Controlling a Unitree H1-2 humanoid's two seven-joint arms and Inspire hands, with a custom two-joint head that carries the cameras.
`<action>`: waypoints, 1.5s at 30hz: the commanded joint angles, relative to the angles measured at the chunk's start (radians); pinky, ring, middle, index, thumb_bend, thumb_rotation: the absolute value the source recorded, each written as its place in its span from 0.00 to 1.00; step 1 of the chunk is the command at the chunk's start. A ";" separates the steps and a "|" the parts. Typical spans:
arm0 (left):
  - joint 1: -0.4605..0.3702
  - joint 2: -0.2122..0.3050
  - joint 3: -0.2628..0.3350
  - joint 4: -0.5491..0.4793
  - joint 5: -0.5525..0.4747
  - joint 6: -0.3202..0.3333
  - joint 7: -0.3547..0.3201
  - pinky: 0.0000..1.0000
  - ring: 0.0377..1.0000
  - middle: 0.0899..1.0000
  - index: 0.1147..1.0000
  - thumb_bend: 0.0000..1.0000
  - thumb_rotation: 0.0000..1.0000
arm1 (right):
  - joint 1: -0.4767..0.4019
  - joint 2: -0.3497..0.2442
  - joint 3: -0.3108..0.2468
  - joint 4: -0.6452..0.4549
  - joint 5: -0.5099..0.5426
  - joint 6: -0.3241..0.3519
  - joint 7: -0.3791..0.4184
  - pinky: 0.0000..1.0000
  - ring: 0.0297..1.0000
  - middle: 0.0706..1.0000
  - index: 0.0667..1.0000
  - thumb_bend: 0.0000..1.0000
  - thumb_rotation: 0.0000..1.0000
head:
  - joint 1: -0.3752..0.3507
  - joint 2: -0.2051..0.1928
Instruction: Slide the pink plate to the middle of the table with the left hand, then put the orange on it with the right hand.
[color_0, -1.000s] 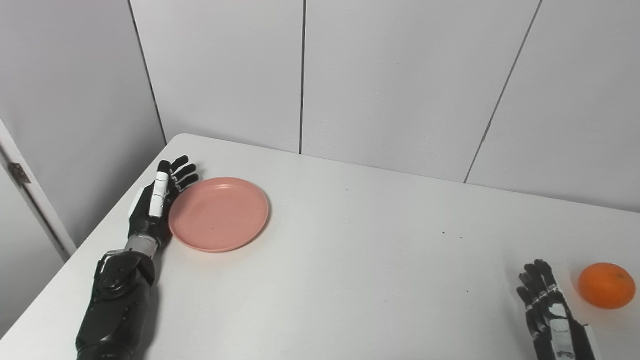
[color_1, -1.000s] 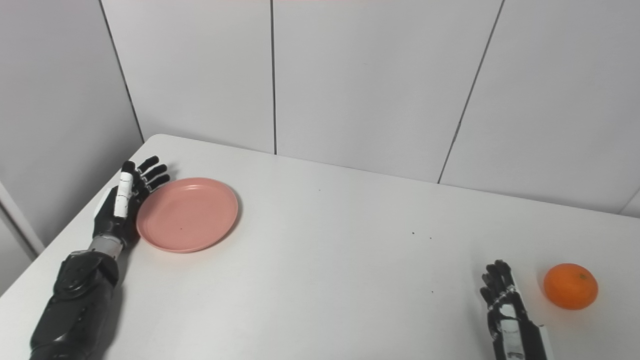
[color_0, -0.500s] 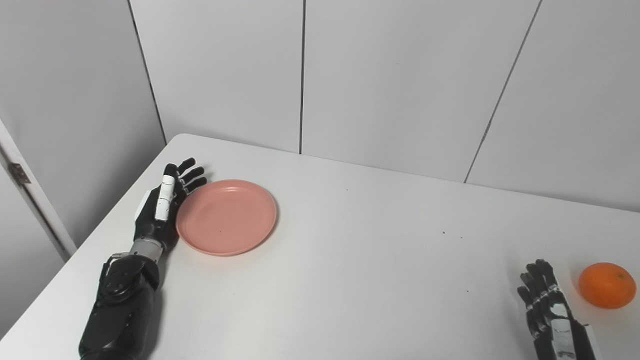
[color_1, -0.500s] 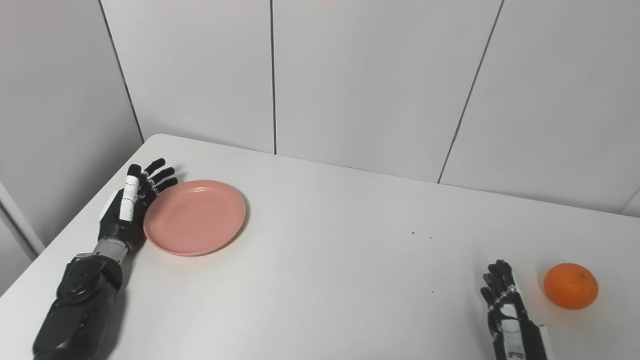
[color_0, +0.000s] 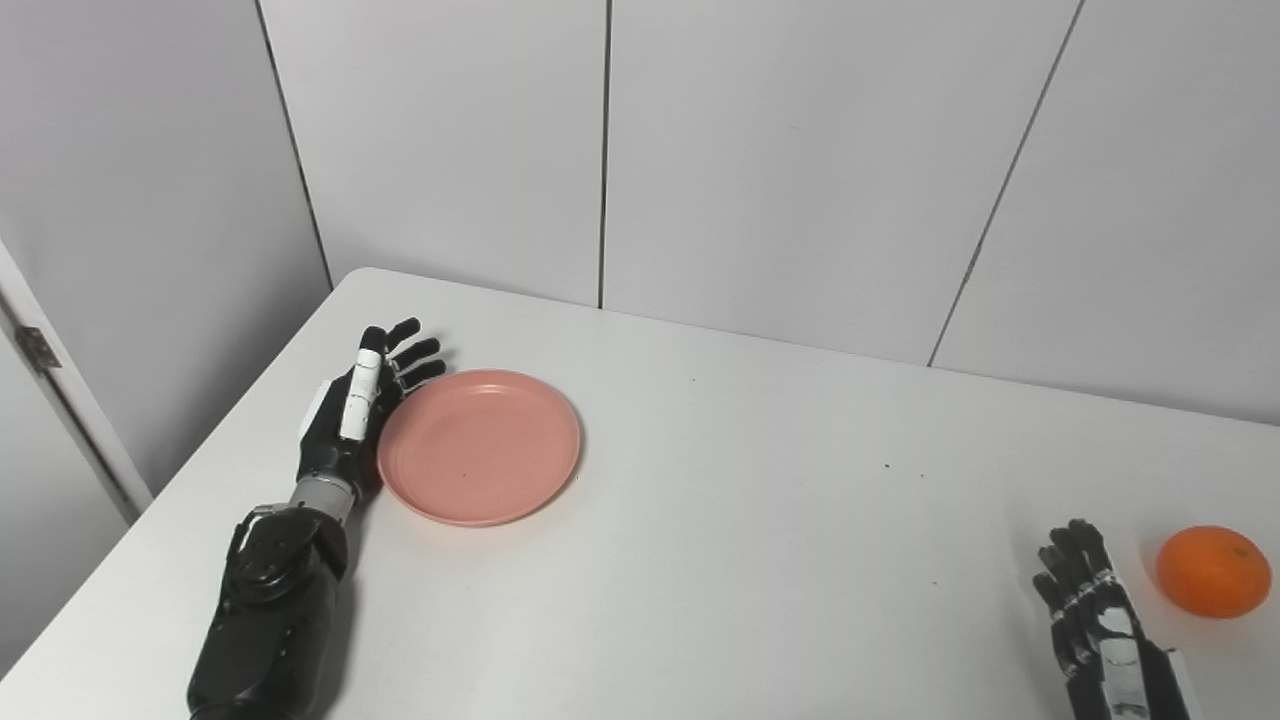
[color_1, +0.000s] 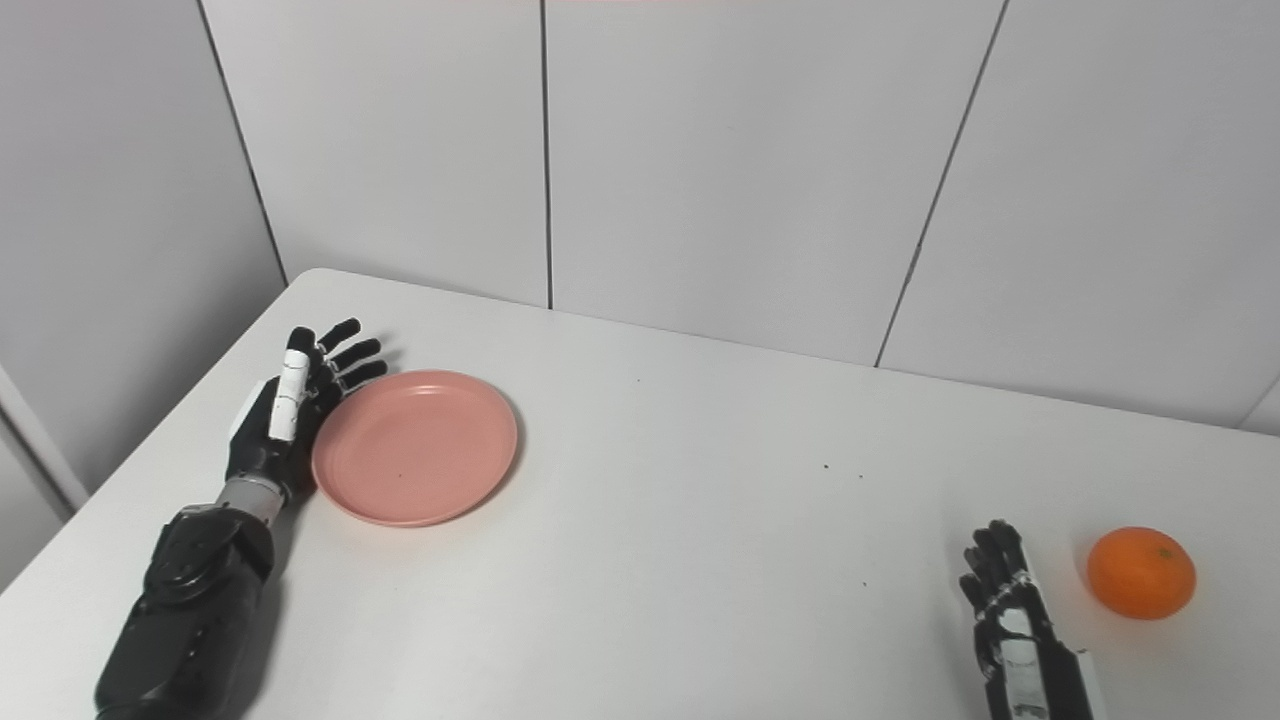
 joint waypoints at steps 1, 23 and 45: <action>-0.024 0.006 -0.005 -0.029 -0.003 0.007 -0.012 0.79 0.78 0.79 0.81 0.96 0.88 | 0.080 0.035 0.019 0.104 0.002 -0.012 0.009 1.00 0.98 0.96 0.96 0.79 0.88 | 0.001 0.000; 0.029 -0.077 -0.045 -0.133 0.004 0.077 -0.002 0.79 0.80 0.80 0.82 0.95 0.91 | 0.084 0.040 0.019 0.088 -0.006 -0.009 0.001 1.00 0.97 0.95 0.95 0.79 0.87 | 0.000 0.005; 0.063 -0.143 -0.087 -0.170 0.045 0.092 0.046 0.77 0.77 0.77 0.81 0.98 0.88 | 0.085 0.047 0.021 0.083 -0.027 -0.014 -0.003 1.00 0.97 0.95 0.94 0.80 0.87 | -0.008 0.012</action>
